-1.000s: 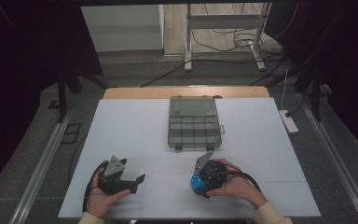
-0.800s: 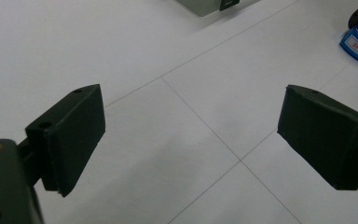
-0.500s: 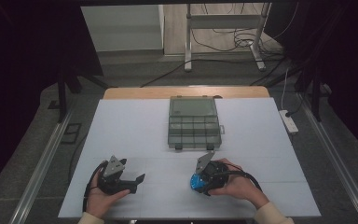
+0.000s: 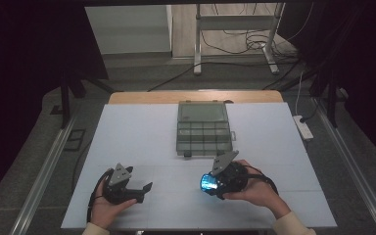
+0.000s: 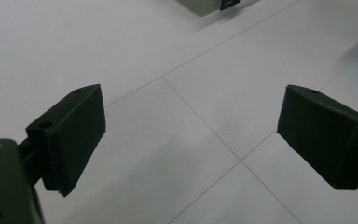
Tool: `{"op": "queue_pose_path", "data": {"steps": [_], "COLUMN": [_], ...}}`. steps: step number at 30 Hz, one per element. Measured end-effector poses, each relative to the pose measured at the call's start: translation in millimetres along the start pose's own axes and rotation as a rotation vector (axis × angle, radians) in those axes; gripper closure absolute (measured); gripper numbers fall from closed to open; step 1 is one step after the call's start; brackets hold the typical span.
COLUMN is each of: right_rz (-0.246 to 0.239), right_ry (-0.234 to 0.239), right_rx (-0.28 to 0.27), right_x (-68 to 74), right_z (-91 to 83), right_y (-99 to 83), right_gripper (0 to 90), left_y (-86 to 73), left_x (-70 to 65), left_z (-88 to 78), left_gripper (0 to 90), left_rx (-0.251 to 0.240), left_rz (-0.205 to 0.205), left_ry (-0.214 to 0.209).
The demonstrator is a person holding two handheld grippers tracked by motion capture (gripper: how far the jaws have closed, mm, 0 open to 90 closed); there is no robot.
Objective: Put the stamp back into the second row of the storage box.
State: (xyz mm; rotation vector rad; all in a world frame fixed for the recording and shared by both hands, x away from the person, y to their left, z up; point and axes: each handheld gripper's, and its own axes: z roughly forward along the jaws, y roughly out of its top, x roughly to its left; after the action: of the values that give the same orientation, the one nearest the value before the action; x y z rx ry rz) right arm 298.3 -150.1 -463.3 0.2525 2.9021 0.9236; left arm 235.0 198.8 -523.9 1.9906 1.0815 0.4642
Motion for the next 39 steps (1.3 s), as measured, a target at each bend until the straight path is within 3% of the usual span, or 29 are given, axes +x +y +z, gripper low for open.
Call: {"op": "queue_pose_path", "data": {"steps": [13,17,27,39], "right_rz": [-0.016,-0.019,-0.018,0.026], "right_ry": [-0.05,-0.057,-0.071,-0.085], "right_rx": [-0.093,-0.099,-0.095,-0.109], "right_x": [3.6,2.5,-3.3,-26.4], "right_z": [-32.0,-36.2,-36.4,-29.7], "right_y": [11.8,14.7,16.1,18.3], "right_gripper": [40.8,40.8,40.8,40.8], "left_y": [0.6,0.7,1.0,0.5], "left_x": [-0.4,-0.3,-1.4,0.4], "left_z": [0.6,0.3,0.2,-0.1], "left_gripper": [8.7,8.9,9.1,9.0], "left_rx": [0.002,-0.001,-0.003,0.004], "left_rz": [0.0,0.0,0.005,0.008], "left_ry": [0.0,0.003,0.004,0.008]}}
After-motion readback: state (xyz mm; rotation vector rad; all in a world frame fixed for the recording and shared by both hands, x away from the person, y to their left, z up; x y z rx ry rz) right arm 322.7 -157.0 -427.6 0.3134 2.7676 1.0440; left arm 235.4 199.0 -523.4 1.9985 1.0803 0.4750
